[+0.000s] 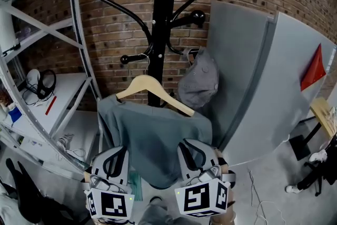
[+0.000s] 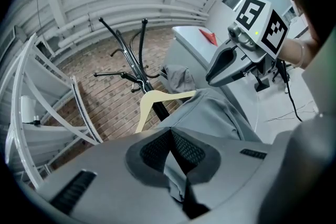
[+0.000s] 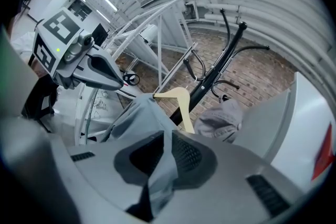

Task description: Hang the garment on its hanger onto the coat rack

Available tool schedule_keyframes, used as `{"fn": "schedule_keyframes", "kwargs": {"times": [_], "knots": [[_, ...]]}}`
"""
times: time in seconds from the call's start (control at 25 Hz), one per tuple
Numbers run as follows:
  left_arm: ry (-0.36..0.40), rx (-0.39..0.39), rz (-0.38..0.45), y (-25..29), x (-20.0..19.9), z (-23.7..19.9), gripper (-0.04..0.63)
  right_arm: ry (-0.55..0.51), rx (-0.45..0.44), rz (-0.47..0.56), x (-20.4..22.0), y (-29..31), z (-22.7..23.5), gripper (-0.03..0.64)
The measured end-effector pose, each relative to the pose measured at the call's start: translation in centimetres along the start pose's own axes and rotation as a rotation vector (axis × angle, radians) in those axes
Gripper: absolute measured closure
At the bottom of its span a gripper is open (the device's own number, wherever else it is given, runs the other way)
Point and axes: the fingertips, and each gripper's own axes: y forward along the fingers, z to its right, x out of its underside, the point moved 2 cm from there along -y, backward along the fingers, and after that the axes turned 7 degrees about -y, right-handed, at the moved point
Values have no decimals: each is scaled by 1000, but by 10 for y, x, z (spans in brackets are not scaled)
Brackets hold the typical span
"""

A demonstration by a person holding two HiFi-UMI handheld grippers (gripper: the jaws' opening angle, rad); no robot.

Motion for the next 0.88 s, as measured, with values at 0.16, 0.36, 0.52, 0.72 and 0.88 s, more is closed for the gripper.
{"fn": "schedule_keyframes", "kwargs": {"times": [0.16, 0.36, 0.52, 0.72, 0.88], "knots": [[-18, 10, -23, 0, 4, 0, 592, -1, -1, -15, 2, -1, -1, 566], [-22, 29, -14, -2, 1, 2, 592, -7, 4, -20, 1, -1, 0, 572], [-17, 21, 9, -2, -2, 1, 592, -31, 20, -34, 2, 2, -1, 572], [-23, -22, 16, -5, -2, -6, 592, -23, 39, -12, -5, 0, 2, 580], [-45, 5, 28, -9, -1, -3, 592, 3, 25, 22, -11, -3, 2, 586]]}}
